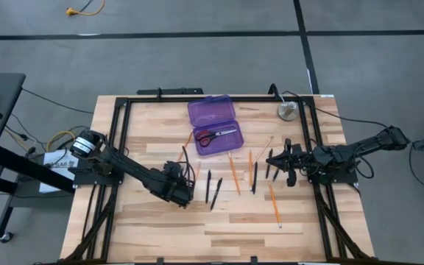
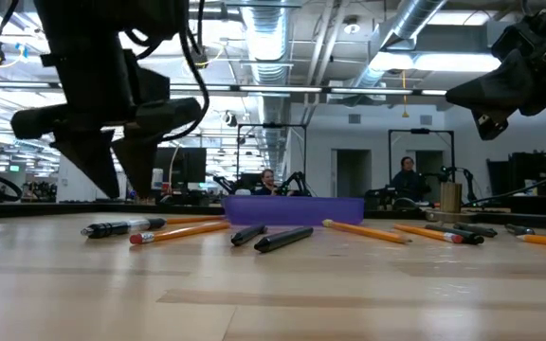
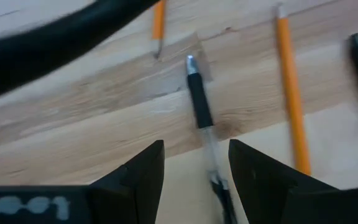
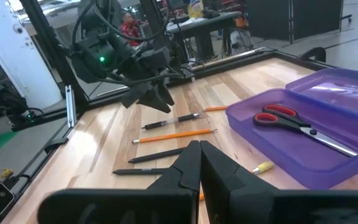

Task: Pick & place school supplies into a supply box
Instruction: Put the black pen into the purple supply box

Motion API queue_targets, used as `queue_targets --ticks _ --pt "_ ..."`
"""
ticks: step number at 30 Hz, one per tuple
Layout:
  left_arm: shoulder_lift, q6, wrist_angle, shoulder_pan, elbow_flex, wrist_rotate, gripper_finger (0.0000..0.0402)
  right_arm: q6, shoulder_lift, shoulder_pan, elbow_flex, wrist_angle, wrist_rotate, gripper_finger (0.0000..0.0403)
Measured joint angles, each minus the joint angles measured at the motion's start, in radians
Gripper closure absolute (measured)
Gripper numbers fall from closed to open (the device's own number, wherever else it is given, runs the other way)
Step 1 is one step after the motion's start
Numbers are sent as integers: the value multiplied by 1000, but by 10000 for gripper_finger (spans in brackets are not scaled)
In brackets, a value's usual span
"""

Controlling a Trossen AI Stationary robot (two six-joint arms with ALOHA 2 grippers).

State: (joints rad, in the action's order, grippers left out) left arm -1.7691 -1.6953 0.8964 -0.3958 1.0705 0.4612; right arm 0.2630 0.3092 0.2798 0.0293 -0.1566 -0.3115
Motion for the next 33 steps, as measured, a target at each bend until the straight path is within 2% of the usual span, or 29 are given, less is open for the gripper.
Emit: queue_targets --ticks 9,33 --pt "0 13 -110 0 -30 -3 233 0 0 0 0 0 0 403" --pt "0 54 -110 27 -30 -12 233 0 0 0 0 26 0 403"
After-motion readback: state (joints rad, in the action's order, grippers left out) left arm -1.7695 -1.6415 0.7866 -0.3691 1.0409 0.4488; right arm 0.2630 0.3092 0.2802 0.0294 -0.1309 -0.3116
